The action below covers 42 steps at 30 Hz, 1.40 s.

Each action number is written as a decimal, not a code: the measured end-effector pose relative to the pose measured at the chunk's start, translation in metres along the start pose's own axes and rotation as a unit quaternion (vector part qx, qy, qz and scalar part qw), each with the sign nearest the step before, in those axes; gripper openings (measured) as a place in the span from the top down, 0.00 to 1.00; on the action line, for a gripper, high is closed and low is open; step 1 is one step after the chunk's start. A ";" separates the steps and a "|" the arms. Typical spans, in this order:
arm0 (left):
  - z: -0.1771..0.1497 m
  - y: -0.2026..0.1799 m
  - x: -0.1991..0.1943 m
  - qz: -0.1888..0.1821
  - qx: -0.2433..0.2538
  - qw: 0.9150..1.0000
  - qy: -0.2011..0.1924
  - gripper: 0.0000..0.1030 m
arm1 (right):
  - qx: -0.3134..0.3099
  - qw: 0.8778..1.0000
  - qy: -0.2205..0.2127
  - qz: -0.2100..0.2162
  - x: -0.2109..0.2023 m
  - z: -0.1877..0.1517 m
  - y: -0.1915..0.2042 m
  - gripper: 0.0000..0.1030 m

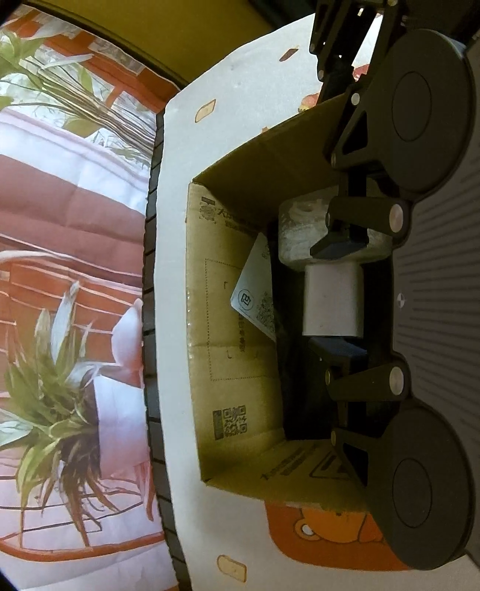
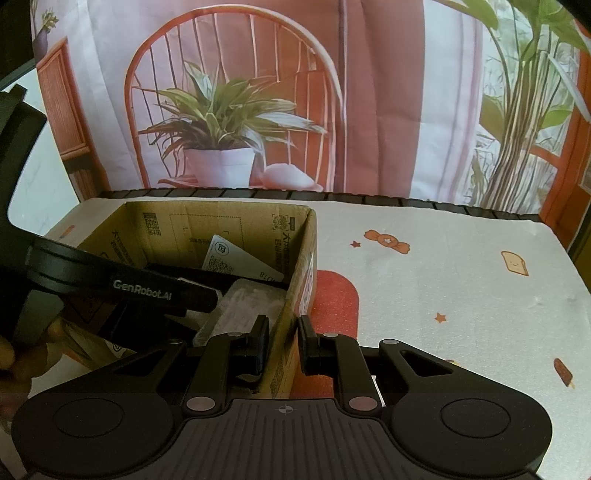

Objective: Organize rigid objects
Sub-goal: 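Lower the plug into the box and open the left gripper, then move the left gripper back to the table toward the black keychain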

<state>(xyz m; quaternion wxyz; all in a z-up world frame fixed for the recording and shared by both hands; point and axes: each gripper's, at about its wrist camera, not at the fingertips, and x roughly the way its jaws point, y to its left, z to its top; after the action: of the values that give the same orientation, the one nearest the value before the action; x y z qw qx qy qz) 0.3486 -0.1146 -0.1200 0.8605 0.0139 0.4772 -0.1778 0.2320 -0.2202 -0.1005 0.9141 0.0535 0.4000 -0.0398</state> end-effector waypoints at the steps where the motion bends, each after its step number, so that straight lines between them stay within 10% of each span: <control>1: 0.000 0.001 -0.003 0.000 0.001 1.000 -0.004 0.38 | 0.000 1.000 0.000 0.000 0.000 0.000 0.000 0.85; 19: -0.053 0.025 -0.122 0.008 0.016 0.994 -0.111 0.21 | 0.000 1.000 0.000 0.000 0.000 0.000 0.000 0.85; 38: -0.125 0.012 -0.103 -0.039 0.009 0.999 -0.007 0.32 | -0.008 1.000 0.002 -0.001 -0.001 -0.002 0.003 0.85; 42: -0.132 0.004 -0.098 -0.042 0.023 0.999 0.010 0.54 | -0.008 1.000 0.002 0.000 -0.001 -0.001 0.002 0.85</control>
<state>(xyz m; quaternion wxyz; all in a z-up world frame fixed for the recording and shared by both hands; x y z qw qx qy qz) 0.1953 -0.0562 -0.1113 0.8466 0.0149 0.4822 -0.2247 0.2311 -0.2180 -0.1001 0.9136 0.0468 0.4022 -0.0362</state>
